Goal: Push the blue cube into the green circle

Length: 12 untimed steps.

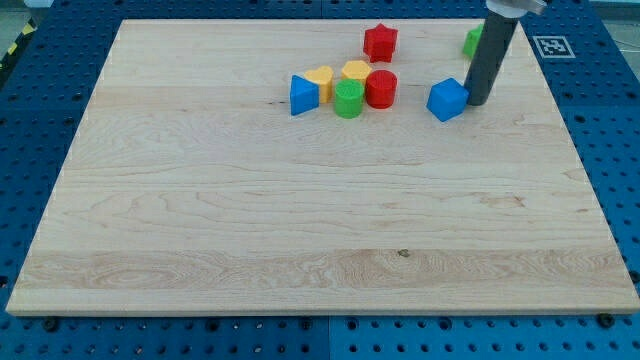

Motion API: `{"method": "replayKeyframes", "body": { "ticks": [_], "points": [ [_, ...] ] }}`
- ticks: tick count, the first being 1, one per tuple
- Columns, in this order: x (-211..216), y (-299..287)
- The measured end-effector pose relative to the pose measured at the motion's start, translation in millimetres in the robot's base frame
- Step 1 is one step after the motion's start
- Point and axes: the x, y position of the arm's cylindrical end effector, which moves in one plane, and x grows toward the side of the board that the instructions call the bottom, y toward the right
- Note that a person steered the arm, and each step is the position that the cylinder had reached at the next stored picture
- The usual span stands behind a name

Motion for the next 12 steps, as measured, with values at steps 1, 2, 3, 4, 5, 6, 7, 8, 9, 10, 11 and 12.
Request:
{"method": "replayKeyframes", "body": {
  "ticks": [1, 2, 3, 4, 5, 6, 7, 8, 9, 10, 11, 12],
  "points": [
    [-19, -6],
    [-26, -32],
    [-1, -51],
    [37, -51],
    [37, -49],
    [34, -20],
    [49, -25],
    [50, -62],
    [50, -93],
    [57, -51],
    [81, -1],
    [107, -2]
  ]
}}
